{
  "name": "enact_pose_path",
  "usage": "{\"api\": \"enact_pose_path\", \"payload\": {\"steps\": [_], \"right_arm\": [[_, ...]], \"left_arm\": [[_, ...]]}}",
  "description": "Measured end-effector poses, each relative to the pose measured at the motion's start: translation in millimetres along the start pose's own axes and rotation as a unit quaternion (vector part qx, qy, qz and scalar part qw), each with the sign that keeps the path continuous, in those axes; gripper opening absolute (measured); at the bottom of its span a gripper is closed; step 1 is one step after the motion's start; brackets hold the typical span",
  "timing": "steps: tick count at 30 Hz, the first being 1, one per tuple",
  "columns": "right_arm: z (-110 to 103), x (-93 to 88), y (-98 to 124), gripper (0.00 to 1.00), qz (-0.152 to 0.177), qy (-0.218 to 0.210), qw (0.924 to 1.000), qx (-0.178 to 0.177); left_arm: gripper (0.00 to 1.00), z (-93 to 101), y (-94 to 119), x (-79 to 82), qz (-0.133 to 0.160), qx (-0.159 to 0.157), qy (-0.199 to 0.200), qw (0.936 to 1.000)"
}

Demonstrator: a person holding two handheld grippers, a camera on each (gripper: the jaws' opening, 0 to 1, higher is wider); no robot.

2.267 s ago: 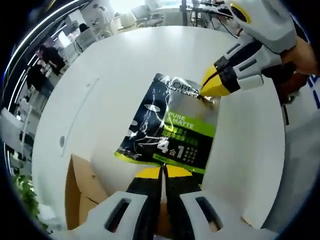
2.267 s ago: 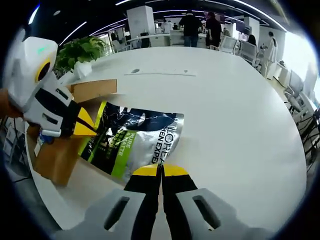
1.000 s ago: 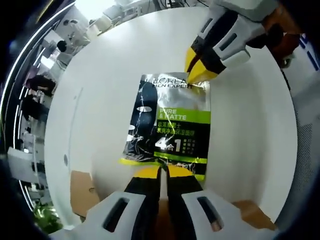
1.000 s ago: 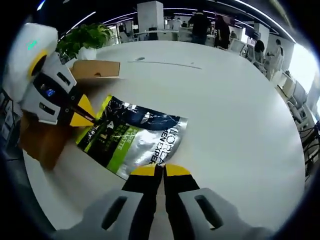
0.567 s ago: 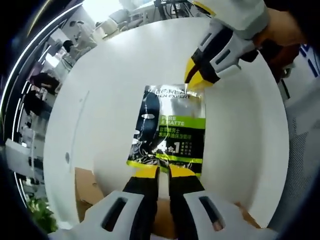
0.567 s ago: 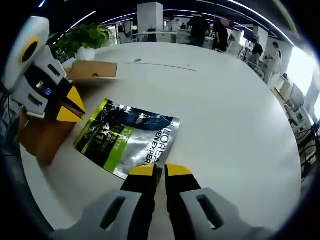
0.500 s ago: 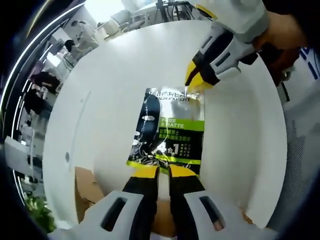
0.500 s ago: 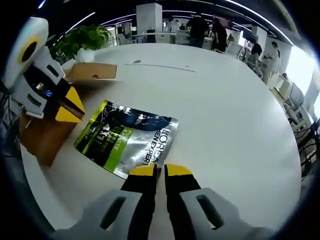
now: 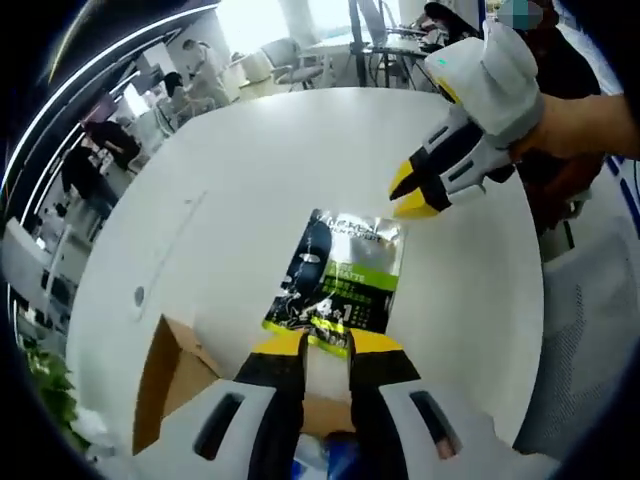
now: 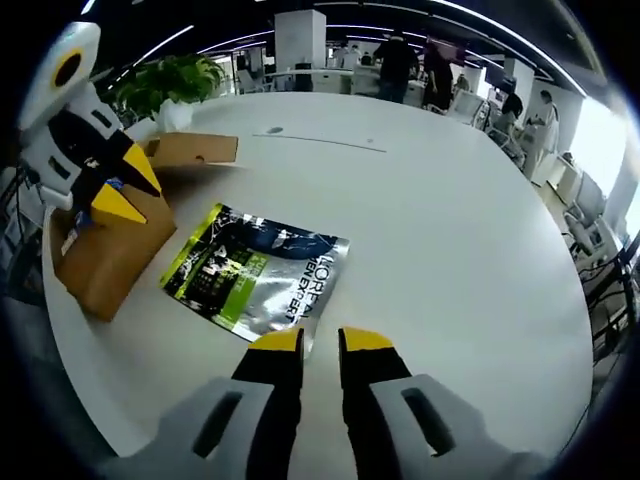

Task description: Operate the shoe box by opening the lid, removing the specified soft item, and placing it in the target area until the item is outside and the box remains undamaged.

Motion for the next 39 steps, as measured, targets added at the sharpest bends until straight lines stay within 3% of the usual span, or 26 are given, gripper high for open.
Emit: {"api": "enact_pose_path", "payload": {"steps": [9,14,19,26,31,39], "right_arm": [[-3,8.5,12,0.2,0.008,0.023,0.9997,0.007],[-9,14.9,19,0.23,0.011,0.043,0.9989,0.014],[-18,26.4,26,0.25,0.02,0.048,0.9982,0.028],[-39,50.6,35,0.27,0.043,0.047,0.9958,0.065],[-57,65.3,36,0.31,0.049,0.068,0.9926,0.087],[-86,88.6,39,0.31,0.073,0.108,0.9829,0.13]], "left_arm": [[0.18,2.0,30,-5.6,0.033,-0.001,0.015,0.9993],[0.19,0.4,45,-18.0,0.039,0.003,0.02,0.999],[0.23,1.8,57,-32.4,0.051,-0.004,0.05,0.9975],[0.26,-1.2,70,-55.4,0.072,-0.013,0.091,0.9932],[0.32,-6.6,77,-71.4,0.077,-0.013,0.099,0.992],[0.31,-13.6,85,-89.6,0.084,-0.029,0.109,0.9901]]}}
Point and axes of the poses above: the point that each gripper's makers call its tool centre point, and the gripper's own axes: y roughly backward along the fingers, z roughly to its right, x roughly out of its top, the point moved 6 cm from there along y, roughly backward along the fingers, and after that the axes turned 5 degrees about -x, right-handed, at the moved point
